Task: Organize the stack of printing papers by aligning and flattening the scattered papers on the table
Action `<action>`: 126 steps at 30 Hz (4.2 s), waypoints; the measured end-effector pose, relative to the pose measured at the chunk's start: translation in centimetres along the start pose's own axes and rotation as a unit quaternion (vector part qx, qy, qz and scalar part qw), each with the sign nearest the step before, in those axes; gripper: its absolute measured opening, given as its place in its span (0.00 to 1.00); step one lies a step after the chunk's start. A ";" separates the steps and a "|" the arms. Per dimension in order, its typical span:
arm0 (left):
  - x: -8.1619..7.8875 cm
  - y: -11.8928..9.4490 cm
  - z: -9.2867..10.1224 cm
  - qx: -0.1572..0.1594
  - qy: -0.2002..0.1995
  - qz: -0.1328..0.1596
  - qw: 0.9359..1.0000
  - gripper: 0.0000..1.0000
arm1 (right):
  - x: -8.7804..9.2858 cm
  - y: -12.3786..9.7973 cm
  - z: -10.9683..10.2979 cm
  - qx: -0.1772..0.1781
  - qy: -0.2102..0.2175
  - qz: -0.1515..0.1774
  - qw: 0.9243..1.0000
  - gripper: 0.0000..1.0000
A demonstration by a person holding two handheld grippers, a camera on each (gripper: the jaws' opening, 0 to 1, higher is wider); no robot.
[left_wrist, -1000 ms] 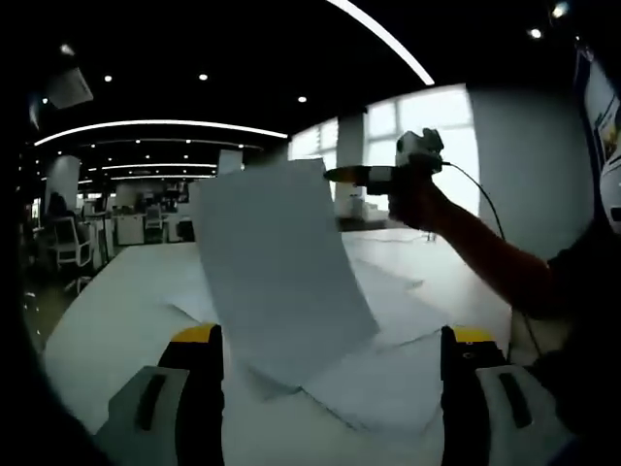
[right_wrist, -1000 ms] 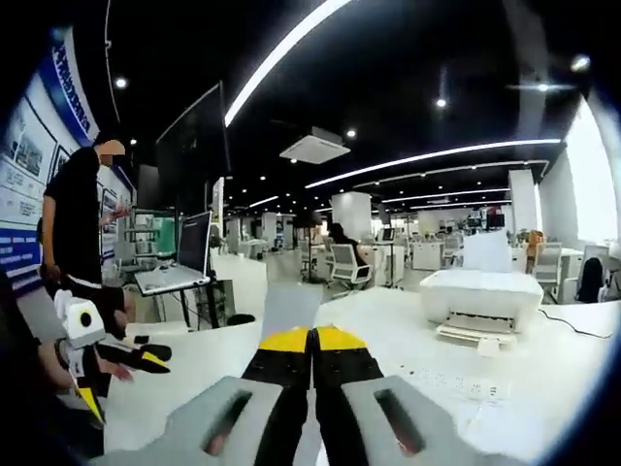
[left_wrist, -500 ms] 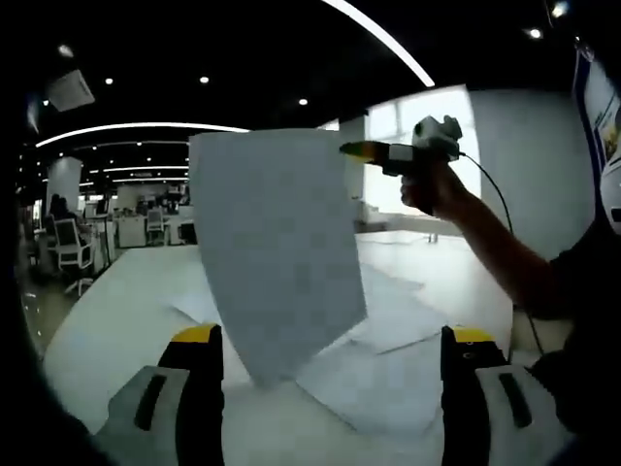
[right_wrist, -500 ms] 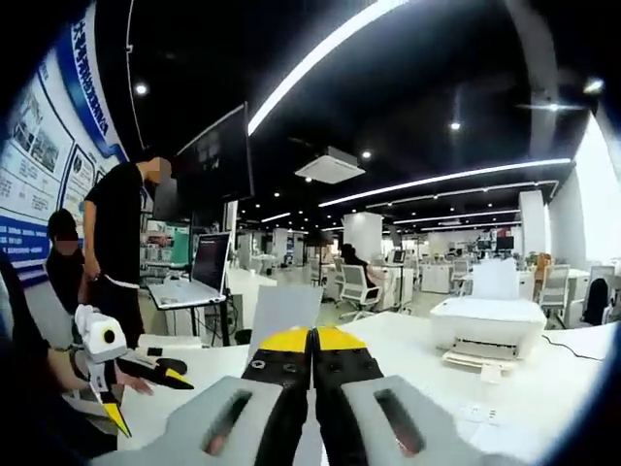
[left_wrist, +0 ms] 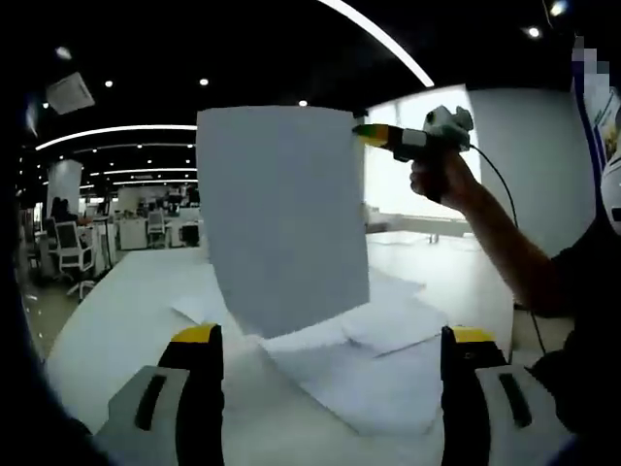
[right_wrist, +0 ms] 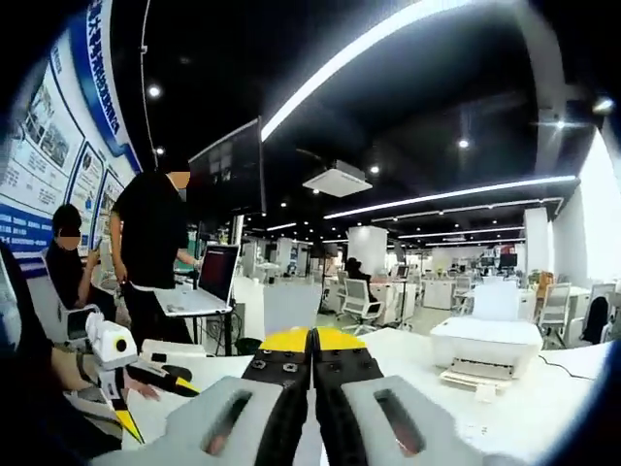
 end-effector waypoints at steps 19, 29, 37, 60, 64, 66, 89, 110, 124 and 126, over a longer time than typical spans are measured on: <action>-0.1 0.0 0.4 0.000 0.000 0.004 1.000 0.95 | -2.5 -2.3 -0.4 0.000 -0.017 0.038 0.999 0.00; -0.2 0.0 0.2 0.000 -0.001 0.009 1.000 0.95 | -3.2 -3.6 -1.6 0.000 -0.026 0.051 0.998 0.00; -0.3 0.1 0.1 0.001 -0.004 0.011 1.000 0.95 | -3.3 -4.2 -2.5 -0.006 -0.027 0.056 0.998 0.00; -3.2 -0.4 -0.9 0.008 -0.008 0.083 0.996 0.93 | -3.1 -5.7 -4.4 -0.024 -0.018 0.068 0.997 0.00; -3.6 -0.3 -1.1 0.013 -0.006 0.090 0.996 0.92 | -3.2 -5.8 -4.8 -0.036 -0.012 0.070 0.997 0.00; -3.7 -0.2 -1.3 0.013 -0.001 0.093 0.996 0.92 | -3.2 -5.7 -5.2 -0.040 -0.012 0.071 0.997 0.00; -3.4 1.7 -2.7 0.084 0.022 0.142 0.986 0.78 | -1.8 -3.9 -5.7 -0.101 0.043 0.060 0.992 0.00; -3.4 1.7 -1.3 0.127 0.045 0.125 0.983 0.41 | 0.0 -3.8 -6.3 -0.118 0.080 0.044 0.989 0.00; -4.3 1.0 -1.4 0.125 0.047 0.139 0.981 0.33 | 1.9 -3.7 -6.2 -0.129 0.127 0.047 0.982 0.00; -4.4 0.9 -1.3 0.124 0.049 0.141 0.981 0.33 | 2.3 -3.9 -6.1 -0.127 0.132 0.043 0.982 0.00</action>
Point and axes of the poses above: the point that each gripper's makers call its tool centre point, and the gripper's own axes: y roughly forward along the fingers, z roughly to its right, x roughly out of its underside, the point moved 10 cm from there along -y, roughly backward along the fingers, and after that the axes turned 3 degrees about -z, right-handed, at the moved point
